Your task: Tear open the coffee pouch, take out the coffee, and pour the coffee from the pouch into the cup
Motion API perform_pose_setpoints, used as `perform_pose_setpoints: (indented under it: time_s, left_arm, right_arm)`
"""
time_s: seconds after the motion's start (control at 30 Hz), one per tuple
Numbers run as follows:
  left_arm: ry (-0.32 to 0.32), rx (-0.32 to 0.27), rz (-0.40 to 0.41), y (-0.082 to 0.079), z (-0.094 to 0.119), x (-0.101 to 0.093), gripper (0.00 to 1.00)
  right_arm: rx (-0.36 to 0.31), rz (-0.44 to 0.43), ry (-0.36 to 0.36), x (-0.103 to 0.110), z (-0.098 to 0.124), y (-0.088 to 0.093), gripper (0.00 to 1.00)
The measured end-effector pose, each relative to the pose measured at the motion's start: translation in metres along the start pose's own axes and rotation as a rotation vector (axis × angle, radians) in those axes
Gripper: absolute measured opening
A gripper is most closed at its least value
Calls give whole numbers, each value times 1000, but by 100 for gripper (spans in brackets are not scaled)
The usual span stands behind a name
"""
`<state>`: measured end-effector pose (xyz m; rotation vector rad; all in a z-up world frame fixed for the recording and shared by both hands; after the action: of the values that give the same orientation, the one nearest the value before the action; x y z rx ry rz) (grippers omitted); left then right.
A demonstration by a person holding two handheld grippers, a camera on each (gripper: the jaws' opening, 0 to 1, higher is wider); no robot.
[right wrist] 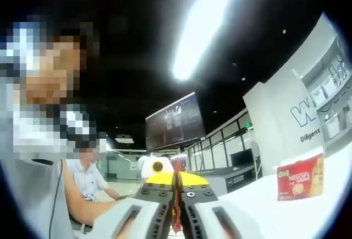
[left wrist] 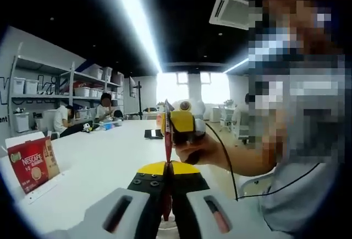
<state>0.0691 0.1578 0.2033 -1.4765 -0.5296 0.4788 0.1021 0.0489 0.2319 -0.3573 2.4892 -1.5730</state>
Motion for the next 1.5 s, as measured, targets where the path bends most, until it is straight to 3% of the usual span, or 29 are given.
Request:
perform_pose_setpoints:
  time_s: [0.03, 0.07, 0.1, 0.5, 0.53, 0.6, 0.73, 1.0, 1.03, 1.1, 1.2, 1.3, 1.4, 1.47, 1.5]
  left_arm:
    - [-1, 0, 1, 0, 0, 0, 4]
    - [-2, -1, 3, 0, 0, 0, 4]
    - [-3, -2, 4, 0, 1, 1, 4]
    - [3, 8, 4, 2, -2, -1, 4]
    - [3, 7, 3, 1, -2, -1, 4]
    - [2, 7, 3, 1, -2, -1, 4]
    - [4, 7, -1, 1, -1, -2, 4]
    - [3, 3, 0, -1, 0, -2, 4]
    - [4, 2, 0, -1, -1, -2, 4]
    - [6, 2, -1, -1, -2, -2, 4]
    - [7, 10, -1, 0, -2, -2, 4]
    - [9, 12, -4, -1, -2, -3, 4]
    - [8, 9, -4, -2, -1, -2, 4]
    - [9, 9, -5, -2, -1, -2, 4]
    - [9, 12, -6, -2, -2, -2, 4]
  right_arm:
    - [-1, 5, 10, -1, 0, 0, 13]
    - [-5, 9, 19, -4, 1, 0, 29]
    - [-9, 13, 28, -6, 2, -1, 33]
    - [-21, 25, 21, -4, -2, 0, 22]
    - [-25, 30, 20, -4, -2, -1, 20]
    - [-26, 28, 5, -2, -2, -2, 3]
    - [-27, 16, -2, 1, -3, -2, 3]
    - [-22, 22, -6, 0, -4, -1, 17]
    - [-17, 23, -7, 1, -5, -1, 7]
    - [-11, 21, -5, 1, -5, 0, 3]
    - [-11, 23, -4, 0, -4, 1, 4]
    - [-18, 17, -1, -1, -3, 2, 13]
    - [-19, 15, 0, -1, -4, 3, 16]
    - [-25, 24, -1, 0, -4, 1, 13]
    - [-30, 37, -6, 1, -5, 0, 4]
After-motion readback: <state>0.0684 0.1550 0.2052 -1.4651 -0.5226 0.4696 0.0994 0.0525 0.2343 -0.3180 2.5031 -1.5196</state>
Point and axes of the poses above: the point that each gripper's makers call its tool centre point, and the gripper's own axes: z roughly backward along the fingers, x roughly to its left, y roughly out of its underside, the point moved 5 cm from there along z, roughly backward along the fingers, and after that the axes turned 12 degrees about -y, right-handed, at the moved point
